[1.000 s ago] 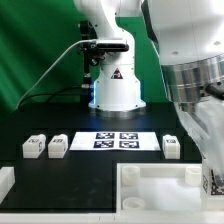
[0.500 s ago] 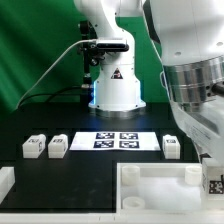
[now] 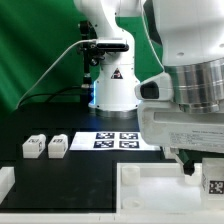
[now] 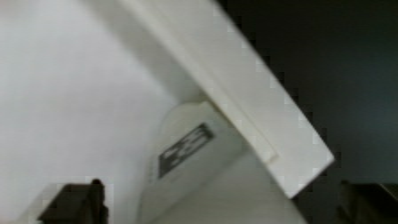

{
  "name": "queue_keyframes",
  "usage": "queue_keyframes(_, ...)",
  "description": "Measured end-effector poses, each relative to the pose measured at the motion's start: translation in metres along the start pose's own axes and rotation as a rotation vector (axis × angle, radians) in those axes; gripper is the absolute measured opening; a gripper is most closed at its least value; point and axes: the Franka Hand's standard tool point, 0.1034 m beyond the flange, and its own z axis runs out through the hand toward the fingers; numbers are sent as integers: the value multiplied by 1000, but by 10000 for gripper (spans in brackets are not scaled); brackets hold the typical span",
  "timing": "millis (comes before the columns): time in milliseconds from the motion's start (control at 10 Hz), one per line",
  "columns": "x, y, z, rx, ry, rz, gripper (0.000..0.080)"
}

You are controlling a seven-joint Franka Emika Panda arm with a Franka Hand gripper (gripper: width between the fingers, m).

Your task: Assemble one leg

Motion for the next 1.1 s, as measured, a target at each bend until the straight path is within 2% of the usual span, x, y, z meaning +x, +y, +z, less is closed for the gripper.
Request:
queue_keyframes(100, -1, -1, 2, -44, 32, -187, 648)
queue_keyframes(200, -3, -7, 3, -63, 62, -341, 648)
queue_keyframes(400, -5, -8, 6, -64, 70, -390, 648)
queue_keyframes(500, -5, -8, 6, -64, 70, -368, 522)
queue_keyframes(600, -4, -6, 5, -63, 73, -323, 341)
queue_keyframes(700, -2, -4, 6, -59, 77, -190, 295)
queue_keyframes(900, 3, -3, 3, -45, 74, -30, 295)
queue_keyframes(1100, 2, 0, 5, 13, 40, 348, 295)
